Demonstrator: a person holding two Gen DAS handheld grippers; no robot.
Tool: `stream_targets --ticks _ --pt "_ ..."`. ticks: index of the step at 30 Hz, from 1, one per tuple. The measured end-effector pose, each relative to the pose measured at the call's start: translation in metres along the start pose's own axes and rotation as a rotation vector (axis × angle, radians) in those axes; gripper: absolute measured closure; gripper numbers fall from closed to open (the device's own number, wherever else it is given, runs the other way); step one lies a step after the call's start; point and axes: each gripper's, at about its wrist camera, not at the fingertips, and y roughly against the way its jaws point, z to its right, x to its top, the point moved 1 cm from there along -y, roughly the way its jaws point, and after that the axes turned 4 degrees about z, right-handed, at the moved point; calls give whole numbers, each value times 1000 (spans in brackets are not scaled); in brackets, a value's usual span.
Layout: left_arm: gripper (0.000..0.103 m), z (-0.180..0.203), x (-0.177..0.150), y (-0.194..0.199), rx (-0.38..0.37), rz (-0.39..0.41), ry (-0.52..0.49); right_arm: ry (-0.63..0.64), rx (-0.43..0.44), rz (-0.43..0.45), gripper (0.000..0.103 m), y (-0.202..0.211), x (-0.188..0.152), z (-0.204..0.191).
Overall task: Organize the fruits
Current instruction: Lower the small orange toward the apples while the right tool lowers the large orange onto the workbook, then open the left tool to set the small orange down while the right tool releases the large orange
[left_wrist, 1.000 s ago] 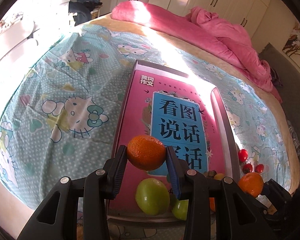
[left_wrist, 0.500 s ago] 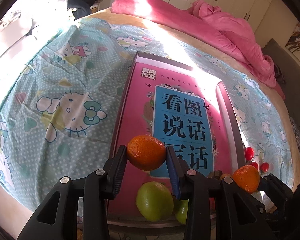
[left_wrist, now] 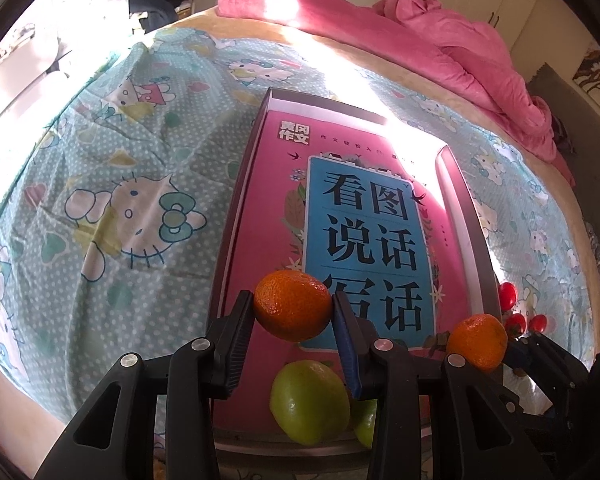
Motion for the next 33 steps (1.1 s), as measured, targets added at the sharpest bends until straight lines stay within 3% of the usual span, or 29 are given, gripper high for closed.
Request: stream_targets --ticks 16,33 --pt "62 6 -2 -6 18 -17 -36 -3 -7 -84 59 -17 -6 3" --pt "62 5 -3 -11 33 -31 -41 -7 14 -48 55 -3 -5 2"
